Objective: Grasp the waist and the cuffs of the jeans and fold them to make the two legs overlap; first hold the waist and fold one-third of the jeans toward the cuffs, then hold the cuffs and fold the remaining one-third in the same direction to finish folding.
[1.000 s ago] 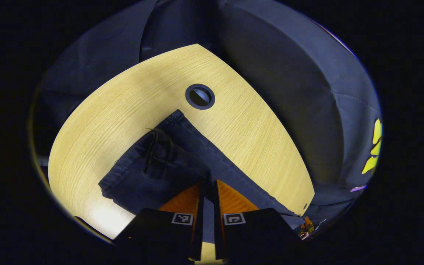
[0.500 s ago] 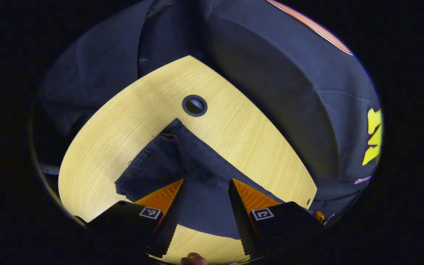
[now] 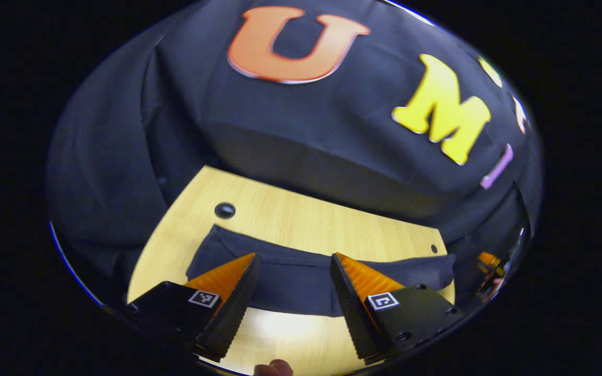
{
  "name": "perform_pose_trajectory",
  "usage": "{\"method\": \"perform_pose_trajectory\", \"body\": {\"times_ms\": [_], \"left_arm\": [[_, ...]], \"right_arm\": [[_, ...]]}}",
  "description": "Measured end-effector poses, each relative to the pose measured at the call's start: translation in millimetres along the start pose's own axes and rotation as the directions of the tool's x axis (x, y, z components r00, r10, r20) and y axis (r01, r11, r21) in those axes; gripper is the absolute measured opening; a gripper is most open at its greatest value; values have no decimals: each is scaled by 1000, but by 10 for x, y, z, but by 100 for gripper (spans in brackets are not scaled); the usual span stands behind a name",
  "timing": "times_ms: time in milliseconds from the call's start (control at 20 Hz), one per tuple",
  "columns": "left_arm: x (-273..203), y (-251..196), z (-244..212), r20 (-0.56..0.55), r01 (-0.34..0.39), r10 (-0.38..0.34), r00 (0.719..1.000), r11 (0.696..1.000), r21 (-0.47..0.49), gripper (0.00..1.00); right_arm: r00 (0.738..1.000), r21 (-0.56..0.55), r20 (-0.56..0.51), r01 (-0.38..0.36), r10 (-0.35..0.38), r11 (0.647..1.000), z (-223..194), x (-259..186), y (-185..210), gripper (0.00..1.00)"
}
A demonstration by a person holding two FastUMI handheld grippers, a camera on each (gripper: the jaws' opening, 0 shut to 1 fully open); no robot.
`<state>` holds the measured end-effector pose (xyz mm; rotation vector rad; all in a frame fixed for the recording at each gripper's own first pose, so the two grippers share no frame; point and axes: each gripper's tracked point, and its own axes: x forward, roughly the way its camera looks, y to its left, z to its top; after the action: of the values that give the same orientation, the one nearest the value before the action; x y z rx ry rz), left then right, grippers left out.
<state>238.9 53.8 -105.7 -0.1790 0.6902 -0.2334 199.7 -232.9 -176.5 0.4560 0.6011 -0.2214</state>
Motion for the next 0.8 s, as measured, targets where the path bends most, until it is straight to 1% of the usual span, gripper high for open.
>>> {"method": "perform_pose_trajectory", "body": {"times_ms": [50,100,150,250,300,350,400,450,500,600,700,800], "left_arm": [[-110,-35,49,53,-13,10,999,998,59,91],[-253,-104,66,98,-22,13,995,995,99,98],[-330,-166,80,147,-36,17,989,992,123,98],[-463,-266,70,249,-49,13,968,989,140,100],[-545,-249,20,281,-51,9,960,988,145,99],[-589,-224,-21,311,-56,8,950,988,147,99],[-600,-210,-56,324,-59,9,946,988,143,99],[-580,-223,-120,328,-48,1,945,990,134,99],[-552,-251,-200,326,-30,-9,945,993,113,99],[-559,-417,-336,353,22,-46,934,997,72,99],[-653,-689,-374,381,52,-67,922,997,49,99],[-596,-811,-389,369,50,-63,927,998,45,99]], "right_arm": [[1000,-30,21,-8,9,1000,-16,-199,60,90],[999,-55,40,-14,16,998,-60,-408,106,86],[998,-76,61,-7,12,997,-93,-617,134,86],[992,-125,125,30,-14,992,-170,-1010,154,86],[988,-154,150,52,-29,987,-241,-1173,161,99],[986,-176,162,69,-40,982,-340,-1333,175,99],[984,-189,167,89,-57,978,-442,-1462,171,99],[984,-198,168,94,-61,976,-528,-1564,195,94],[983,-208,168,103,-68,973,-609,-1651,199,99],[983,-232,165,112,-75,966,-756,-1804,159,99],[984,-242,161,112,-73,964,-812,-1860,115,100],[987,-233,143,108,-76,966,-879,-1758,23,99]]}}
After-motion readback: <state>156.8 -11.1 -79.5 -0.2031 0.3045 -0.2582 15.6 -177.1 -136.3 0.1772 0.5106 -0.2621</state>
